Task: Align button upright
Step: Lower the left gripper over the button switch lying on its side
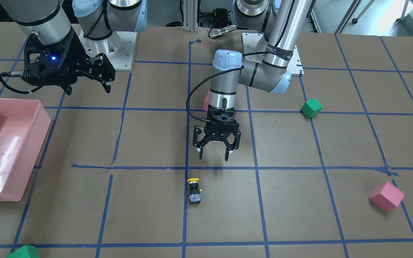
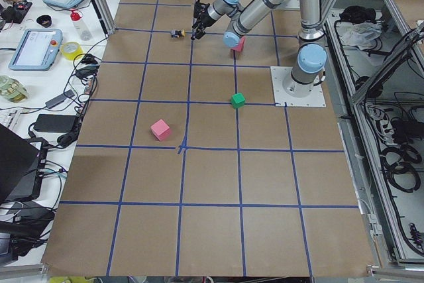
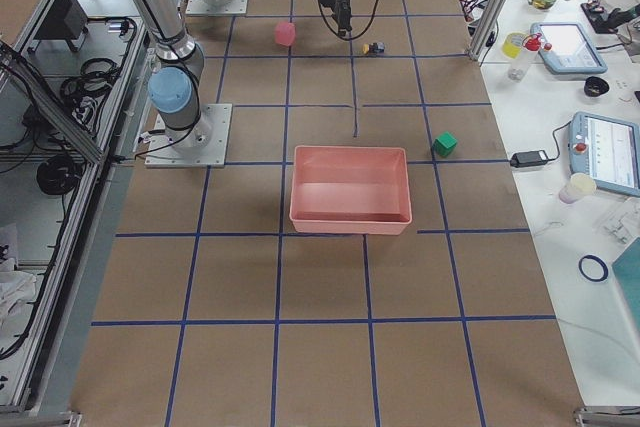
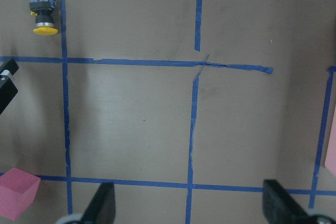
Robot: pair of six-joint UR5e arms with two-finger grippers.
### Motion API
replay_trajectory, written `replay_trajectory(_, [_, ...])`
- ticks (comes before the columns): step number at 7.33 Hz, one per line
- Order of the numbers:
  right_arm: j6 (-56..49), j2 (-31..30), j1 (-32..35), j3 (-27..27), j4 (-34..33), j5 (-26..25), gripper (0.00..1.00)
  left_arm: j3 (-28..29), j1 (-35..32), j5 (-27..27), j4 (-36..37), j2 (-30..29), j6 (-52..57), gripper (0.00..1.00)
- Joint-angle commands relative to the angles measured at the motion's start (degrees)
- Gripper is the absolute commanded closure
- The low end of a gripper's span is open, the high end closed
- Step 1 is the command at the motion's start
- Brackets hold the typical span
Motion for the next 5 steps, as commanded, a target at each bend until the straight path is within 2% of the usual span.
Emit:
replay_trajectory(1, [3.3, -0.3, 0.5, -0.2, 0.4, -0.4, 0.0, 5.6, -2.0, 2.0, 3.0, -6.9, -0.3, 0.14])
replay_trajectory(2, [3.4, -0.4, 1.5, 0.0, 0.4, -3.7, 0.0, 7.7, -4.1, 5.1, 2.9, -9.3, -2.2, 0.14])
replay_trajectory(3, [7.5, -0.4, 3.7, 0.3, 0.1, -4.3, 0.0, 9.6, -4.9, 6.5, 3.5, -11.0, -3.7, 0.15])
replay_trajectory(5, [8.1, 0.0, 4.3, 0.5, -0.1, -3.4, 0.0, 10.3, -5.1, 6.6, 7.5, -13.8, -4.0, 0.15])
